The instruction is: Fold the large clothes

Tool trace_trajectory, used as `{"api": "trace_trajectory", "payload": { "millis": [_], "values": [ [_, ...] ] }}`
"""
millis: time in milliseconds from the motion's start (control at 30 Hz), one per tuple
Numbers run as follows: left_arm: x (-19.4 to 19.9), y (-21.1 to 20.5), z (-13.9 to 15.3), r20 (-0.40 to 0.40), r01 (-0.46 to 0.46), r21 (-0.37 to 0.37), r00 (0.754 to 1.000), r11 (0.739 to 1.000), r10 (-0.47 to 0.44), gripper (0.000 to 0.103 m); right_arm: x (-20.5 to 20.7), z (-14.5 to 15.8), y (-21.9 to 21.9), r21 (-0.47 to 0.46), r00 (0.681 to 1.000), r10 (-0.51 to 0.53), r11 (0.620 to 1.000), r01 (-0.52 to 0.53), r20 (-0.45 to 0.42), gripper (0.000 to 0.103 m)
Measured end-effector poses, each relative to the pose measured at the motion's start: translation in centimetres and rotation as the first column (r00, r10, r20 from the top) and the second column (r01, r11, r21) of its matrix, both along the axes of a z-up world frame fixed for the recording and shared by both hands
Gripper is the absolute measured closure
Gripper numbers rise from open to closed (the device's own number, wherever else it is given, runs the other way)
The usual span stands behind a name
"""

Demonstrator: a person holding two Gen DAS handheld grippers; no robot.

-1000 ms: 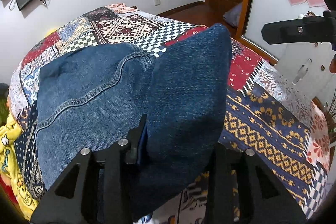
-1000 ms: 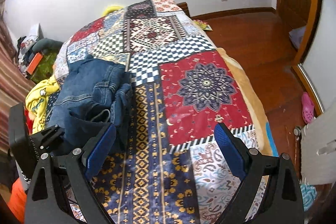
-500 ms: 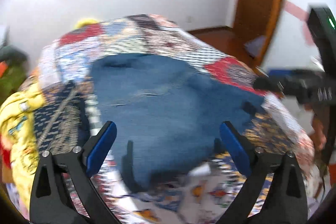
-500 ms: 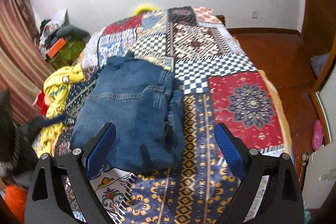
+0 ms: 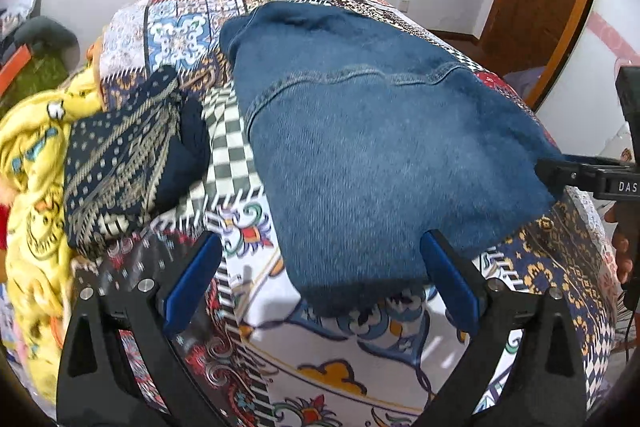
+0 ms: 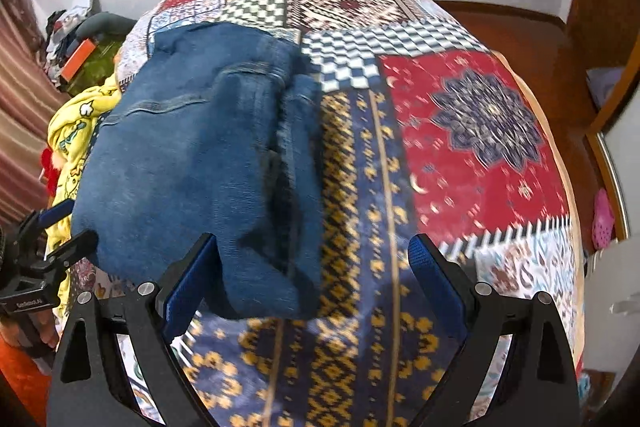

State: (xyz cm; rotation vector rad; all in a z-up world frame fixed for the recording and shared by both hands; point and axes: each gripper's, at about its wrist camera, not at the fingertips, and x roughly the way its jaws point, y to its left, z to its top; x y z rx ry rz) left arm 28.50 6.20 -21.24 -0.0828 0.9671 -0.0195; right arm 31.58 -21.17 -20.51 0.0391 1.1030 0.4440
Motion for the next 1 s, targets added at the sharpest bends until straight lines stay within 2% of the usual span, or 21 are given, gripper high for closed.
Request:
{"api": "trace_trajectory", "payload": {
  "millis": [133, 200, 267, 333, 500, 600, 733, 833, 933, 1000],
  "values": [
    [-1.0, 0.3, 0.2, -0.013, -0.009, -0.028, 1.0, 1.0, 0.009, 0.003, -0.7, 0.1, -0.9, 0.004, 1.0, -0.008, 1.0, 0.008, -0.024, 0.009],
    [-1.3, 0.3, 0.5, -0.015, -0.009, 0.009, 1.0, 1.0, 0.009, 0.003, -1.1, 0.7, -1.0, -0.011, 1.0, 0.001, 1.0, -0.001, -0.005, 0.009],
    [-1.8, 0.2, 0.8, -0.005, -0.01, 0.094, 1.0, 0.996, 0.01, 0.003, -1.5, 1.4, -1.0, -0.024, 1.0, 0.008, 1.0, -0.007, 0.015, 0.009],
    [-2.1, 0.3, 1.5, 0.013, -0.007, 0.148, 1.0, 0.989, 0.006, 0.003, -1.4, 2.1, -0.8, -0.025, 0.999, 0.021, 0.999, -0.02, 0.031, 0.009],
    [-2.2, 1.5, 3.8, 0.075, -0.025, 0.188, 0.997, 0.982, 0.011, 0.003, -1.0, 4.0, -0.2, 0.003, 0.995, 0.051, 0.999, -0.052, 0.081, 0.009],
    [-1.4, 2.5, 5.1, 0.114, -0.047, 0.183, 0.993, 0.982, 0.027, 0.003, -0.1, 4.9, 0.6, 0.031, 0.992, 0.07, 0.997, -0.074, 0.105, 0.009],
    [0.6, 3.7, 6.2, 0.133, -0.06, 0.119, 0.99, 0.991, 0.044, 0.003, 1.6, 5.0, 1.6, 0.069, 0.989, 0.093, 0.992, -0.101, 0.112, 0.009],
    [2.7, 4.8, 5.6, 0.109, -0.066, 0.035, 0.992, 0.997, 0.062, 0.003, 3.1, 4.2, 2.4, 0.094, 0.99, 0.113, 0.988, -0.121, 0.086, 0.009],
    [5.1, 6.3, 3.8, 0.042, -0.069, -0.101, 0.996, 0.992, 0.074, 0.003, 4.9, 2.4, 3.0, 0.114, 0.99, 0.137, 0.984, -0.139, 0.021, 0.009],
    [6.7, 7.1, 2.2, -0.013, -0.071, -0.206, 0.997, 0.976, 0.07, 0.003, 6.4, 0.7, 3.5, 0.137, 0.987, 0.157, 0.979, -0.149, -0.046, 0.009]
  ]
}}
